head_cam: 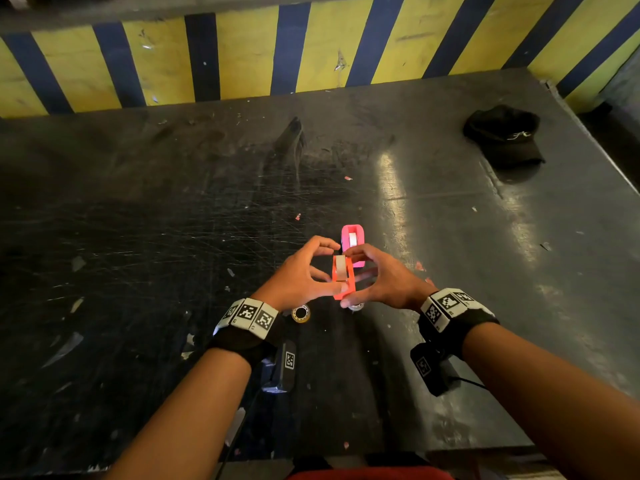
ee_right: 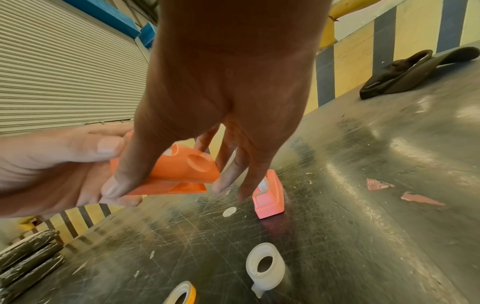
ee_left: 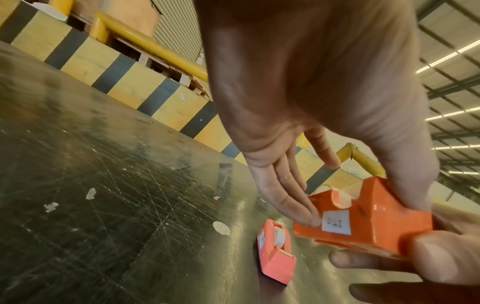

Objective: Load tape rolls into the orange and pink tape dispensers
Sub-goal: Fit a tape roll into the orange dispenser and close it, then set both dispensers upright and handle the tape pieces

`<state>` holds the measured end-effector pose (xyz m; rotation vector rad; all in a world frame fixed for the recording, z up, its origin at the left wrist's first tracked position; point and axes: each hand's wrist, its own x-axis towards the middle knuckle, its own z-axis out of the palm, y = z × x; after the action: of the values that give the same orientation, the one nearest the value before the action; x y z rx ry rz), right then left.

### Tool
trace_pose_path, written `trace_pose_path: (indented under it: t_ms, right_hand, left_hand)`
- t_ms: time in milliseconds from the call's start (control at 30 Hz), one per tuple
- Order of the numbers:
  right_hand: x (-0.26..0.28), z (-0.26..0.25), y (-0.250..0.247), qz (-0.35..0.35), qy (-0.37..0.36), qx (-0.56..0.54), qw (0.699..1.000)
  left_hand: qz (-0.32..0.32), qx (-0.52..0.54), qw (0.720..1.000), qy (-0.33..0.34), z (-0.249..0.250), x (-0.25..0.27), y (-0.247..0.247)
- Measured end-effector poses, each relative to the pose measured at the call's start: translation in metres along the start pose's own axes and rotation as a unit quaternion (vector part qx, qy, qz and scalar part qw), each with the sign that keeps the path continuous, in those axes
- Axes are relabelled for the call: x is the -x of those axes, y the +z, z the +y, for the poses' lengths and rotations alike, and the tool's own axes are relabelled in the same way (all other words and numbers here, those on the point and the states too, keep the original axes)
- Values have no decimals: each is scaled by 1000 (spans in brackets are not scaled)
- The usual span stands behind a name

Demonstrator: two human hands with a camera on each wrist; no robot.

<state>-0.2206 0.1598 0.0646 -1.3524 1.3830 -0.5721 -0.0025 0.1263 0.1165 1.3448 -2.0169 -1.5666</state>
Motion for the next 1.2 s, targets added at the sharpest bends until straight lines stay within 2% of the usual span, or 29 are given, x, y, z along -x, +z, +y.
trace_pose_path:
  t_ms: [133, 333, 433, 533, 700, 833, 1200]
  right_hand:
    - [0, 0, 1, 1, -3, 0, 1000]
    - [-3, 2, 8, 0, -10, 5, 1000]
    - [-9, 4, 12, -1, -7, 23, 1000]
    - [-22, 5, 9, -12, -1, 92, 996]
    - [-52, 12, -17, 37, 19, 219, 975]
    - [-79, 27, -33, 60, 52, 263, 961]
    - [-129, 62, -25, 29, 75, 329, 941]
  left_hand:
    - [-18, -27, 999, -9, -4, -5, 0]
    - [-57, -8, 998, -31, -15, -17, -6]
    - [-48, -32, 998, -29, -22, -24, -7]
    - [-30, -67, 997, -27, -29, -37, -12]
    - [15, -145, 989, -40, -46, -72, -30]
    - [22, -184, 981, -61, -63, -101, -33]
    - [27, -192, 979, -71, -100, -142, -18]
